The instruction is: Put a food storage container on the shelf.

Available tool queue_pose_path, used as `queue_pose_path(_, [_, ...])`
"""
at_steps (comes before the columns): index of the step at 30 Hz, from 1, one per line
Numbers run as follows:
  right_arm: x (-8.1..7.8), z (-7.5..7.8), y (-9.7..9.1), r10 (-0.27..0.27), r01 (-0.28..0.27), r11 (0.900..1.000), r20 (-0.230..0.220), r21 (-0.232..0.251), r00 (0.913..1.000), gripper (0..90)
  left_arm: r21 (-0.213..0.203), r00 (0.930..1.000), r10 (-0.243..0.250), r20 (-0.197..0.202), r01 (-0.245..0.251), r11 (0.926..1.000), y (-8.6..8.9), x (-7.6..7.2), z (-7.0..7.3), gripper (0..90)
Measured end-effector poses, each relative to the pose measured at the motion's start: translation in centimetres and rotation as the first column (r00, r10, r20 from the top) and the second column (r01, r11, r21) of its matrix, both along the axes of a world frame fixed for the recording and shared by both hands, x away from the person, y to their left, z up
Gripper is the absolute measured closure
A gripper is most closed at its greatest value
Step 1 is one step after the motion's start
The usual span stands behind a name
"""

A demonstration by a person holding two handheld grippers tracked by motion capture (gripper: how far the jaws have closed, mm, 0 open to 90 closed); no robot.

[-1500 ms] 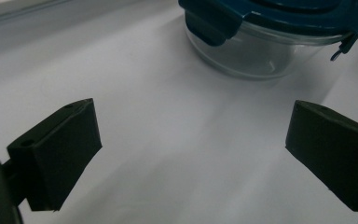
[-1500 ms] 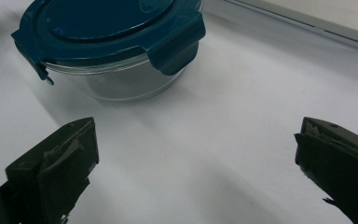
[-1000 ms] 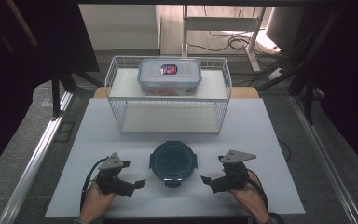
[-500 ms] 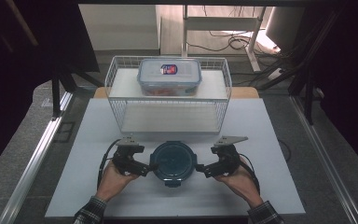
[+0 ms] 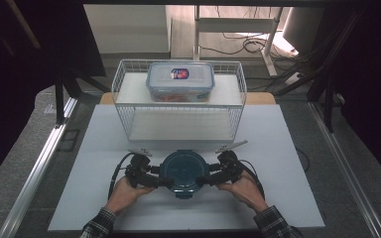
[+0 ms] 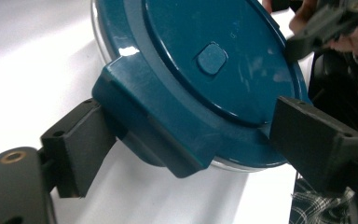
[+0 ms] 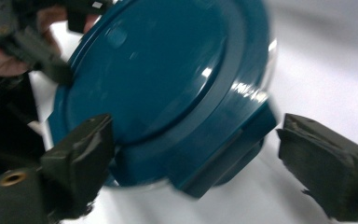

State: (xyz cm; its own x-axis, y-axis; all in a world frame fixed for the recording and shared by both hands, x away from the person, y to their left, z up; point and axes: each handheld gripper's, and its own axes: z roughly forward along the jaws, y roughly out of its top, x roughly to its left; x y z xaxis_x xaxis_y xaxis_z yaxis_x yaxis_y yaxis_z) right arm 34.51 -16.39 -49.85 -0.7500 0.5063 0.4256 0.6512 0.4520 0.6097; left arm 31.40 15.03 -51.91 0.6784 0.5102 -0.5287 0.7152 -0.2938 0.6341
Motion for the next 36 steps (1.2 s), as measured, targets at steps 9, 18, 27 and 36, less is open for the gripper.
queue_pose_path(9, [-1.5,0.8,-1.3,-0.026,0.027,0.9983,-0.029,0.051,0.9992,37.1,-0.133,0.9988,0.038,-0.031,-0.042,0.9902,2.4,-1.3,0.0,45.4])
queue_pose_path(18, [-3.5,1.4,-2.7,-0.119,0.127,0.9847,-0.076,0.119,0.9900,54.8,-0.164,0.9940,0.109,0.009,-0.106,0.9808,2.2,-3.8,0.7,54.5])
queue_pose_path(27, [-4.2,1.8,-2.6,-0.164,0.171,0.9762,-0.067,0.132,0.9842,56.2,-0.160,0.9896,0.144,-0.002,-0.142,0.9769,2.1,-4.2,1.2,56.3])
queue_pose_path(36, [-3.9,3.0,-2.4,-0.168,0.164,0.9738,0.012,0.158,0.9857,55.9,-0.171,0.9870,0.156,0.038,-0.148,0.9741,2.1,-3.6,2.6,56.5])
